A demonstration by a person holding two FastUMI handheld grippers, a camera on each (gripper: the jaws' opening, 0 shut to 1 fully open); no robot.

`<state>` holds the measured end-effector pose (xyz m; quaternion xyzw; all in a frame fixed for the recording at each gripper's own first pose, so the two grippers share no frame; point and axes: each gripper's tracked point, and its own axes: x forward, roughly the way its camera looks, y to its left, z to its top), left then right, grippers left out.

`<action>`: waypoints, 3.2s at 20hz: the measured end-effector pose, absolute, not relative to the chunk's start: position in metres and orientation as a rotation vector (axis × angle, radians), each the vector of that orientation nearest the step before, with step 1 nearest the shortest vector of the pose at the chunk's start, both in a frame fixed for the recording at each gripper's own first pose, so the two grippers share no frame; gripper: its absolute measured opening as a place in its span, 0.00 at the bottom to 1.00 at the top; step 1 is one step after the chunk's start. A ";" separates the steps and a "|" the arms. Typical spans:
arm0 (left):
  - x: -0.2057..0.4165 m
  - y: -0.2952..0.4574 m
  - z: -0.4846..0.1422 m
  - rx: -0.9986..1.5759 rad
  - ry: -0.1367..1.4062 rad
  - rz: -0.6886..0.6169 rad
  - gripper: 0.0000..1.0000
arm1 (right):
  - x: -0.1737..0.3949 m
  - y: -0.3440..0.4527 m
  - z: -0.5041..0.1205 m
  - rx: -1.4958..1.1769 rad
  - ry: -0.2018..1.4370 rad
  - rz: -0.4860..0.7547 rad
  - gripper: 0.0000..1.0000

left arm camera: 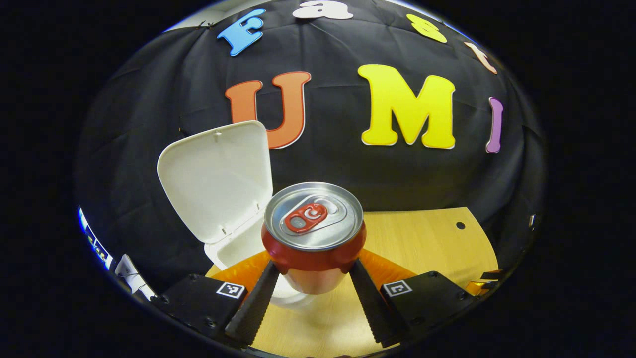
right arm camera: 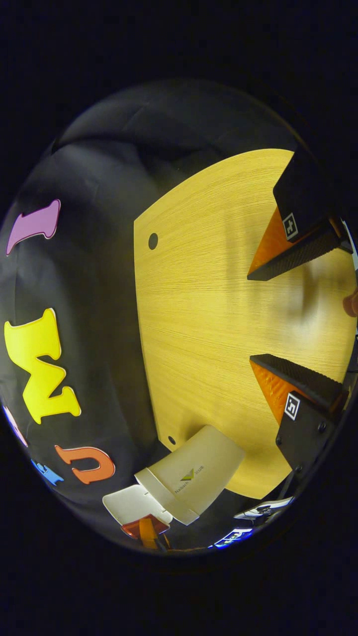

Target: Press the lid of the desktop garbage bin to open it, pick up the crumpled paper on the desktop and throw it into the bin, then pick up the pop can on the desktop and drop it into the bin, and finally close the garbage bin lid.

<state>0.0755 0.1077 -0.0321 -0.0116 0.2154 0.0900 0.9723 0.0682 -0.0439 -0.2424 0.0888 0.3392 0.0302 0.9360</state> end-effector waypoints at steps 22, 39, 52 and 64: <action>0.117 0.151 -0.062 -0.068 0.487 0.261 0.92 | 0.052 -0.042 -0.250 0.132 0.727 0.057 0.95; 0.150 0.247 0.132 -0.103 0.232 0.573 0.95 | 0.052 -0.033 -0.254 0.057 0.759 0.195 0.95; 0.171 0.232 0.065 -0.372 0.346 0.587 0.94 | 0.048 -0.045 -0.265 0.079 0.781 0.163 0.95; 0.140 0.156 -0.039 -0.378 0.500 0.558 0.97 | 0.039 -0.033 -0.276 0.020 0.795 0.253 0.95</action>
